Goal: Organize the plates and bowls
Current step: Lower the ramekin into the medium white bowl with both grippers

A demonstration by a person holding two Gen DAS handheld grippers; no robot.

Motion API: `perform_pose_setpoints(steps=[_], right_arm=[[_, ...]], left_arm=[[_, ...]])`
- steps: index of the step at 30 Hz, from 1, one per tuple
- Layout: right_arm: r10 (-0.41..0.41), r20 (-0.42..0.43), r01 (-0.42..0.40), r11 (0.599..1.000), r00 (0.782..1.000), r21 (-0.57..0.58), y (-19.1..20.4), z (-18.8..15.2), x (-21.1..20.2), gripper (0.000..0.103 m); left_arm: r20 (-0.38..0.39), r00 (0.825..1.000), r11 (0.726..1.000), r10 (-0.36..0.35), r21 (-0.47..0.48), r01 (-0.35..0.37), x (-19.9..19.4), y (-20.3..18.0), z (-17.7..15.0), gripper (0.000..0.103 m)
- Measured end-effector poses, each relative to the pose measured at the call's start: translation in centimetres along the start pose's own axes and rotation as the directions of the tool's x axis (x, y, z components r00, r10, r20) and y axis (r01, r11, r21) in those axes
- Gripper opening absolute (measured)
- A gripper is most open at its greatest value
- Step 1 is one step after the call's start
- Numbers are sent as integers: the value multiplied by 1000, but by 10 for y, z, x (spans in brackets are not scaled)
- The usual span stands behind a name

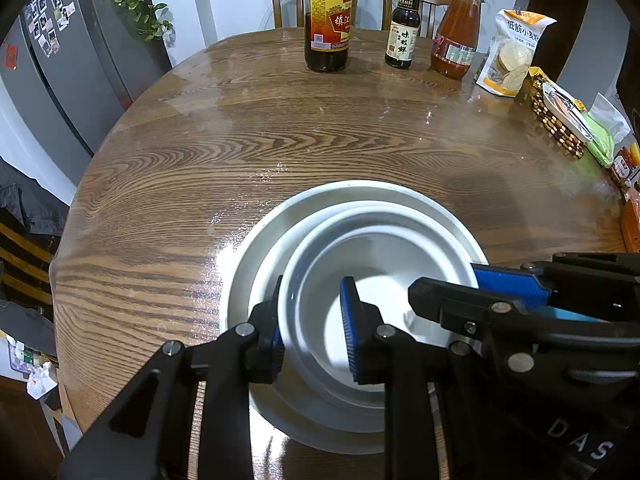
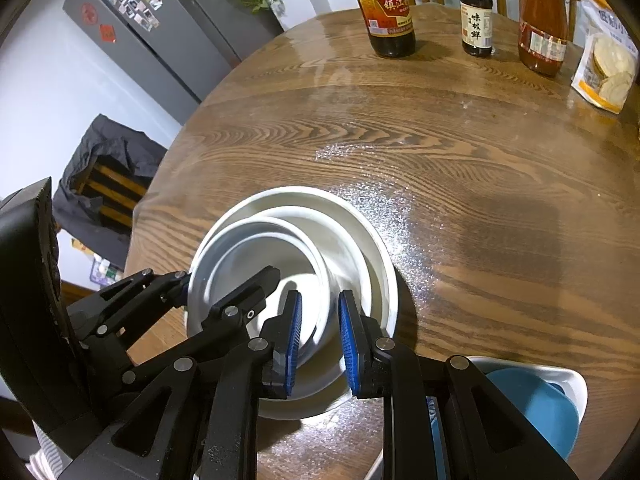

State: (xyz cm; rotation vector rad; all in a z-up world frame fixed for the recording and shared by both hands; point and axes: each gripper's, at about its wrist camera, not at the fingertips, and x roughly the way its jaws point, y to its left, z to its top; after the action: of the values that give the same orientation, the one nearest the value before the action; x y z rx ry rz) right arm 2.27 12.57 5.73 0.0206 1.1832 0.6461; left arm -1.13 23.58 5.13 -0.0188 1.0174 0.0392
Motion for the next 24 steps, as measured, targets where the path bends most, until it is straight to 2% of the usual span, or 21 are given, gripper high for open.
perform_pose_setpoints(steps=[24], right_arm=[[-5, -1, 5, 1000, 1000, -1, 0, -1, 1, 22]], left_arm=[[-10, 1000, 1000, 12, -5, -12, 0, 1, 0, 23]])
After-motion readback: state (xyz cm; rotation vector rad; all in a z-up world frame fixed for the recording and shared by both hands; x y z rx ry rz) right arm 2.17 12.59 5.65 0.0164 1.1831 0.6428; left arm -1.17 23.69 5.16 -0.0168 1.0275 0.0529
